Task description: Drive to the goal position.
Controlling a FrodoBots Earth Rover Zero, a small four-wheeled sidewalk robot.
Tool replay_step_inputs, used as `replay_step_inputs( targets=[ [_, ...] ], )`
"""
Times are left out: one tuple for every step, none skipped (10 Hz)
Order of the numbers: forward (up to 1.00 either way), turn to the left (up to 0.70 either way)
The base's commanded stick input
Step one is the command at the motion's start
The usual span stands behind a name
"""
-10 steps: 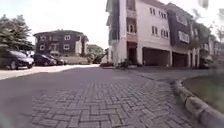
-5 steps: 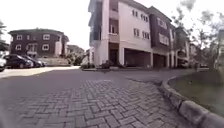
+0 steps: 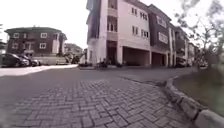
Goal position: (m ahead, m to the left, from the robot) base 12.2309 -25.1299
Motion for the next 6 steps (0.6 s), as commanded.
replay_step_inputs(
  targets=[
    [0.70,0.00],
    [0.70,-0.35],
    [0.70,-0.35],
    [0.70,-0.35],
    [0.70,-0.22],
    [0.70,0.00]
  ],
)
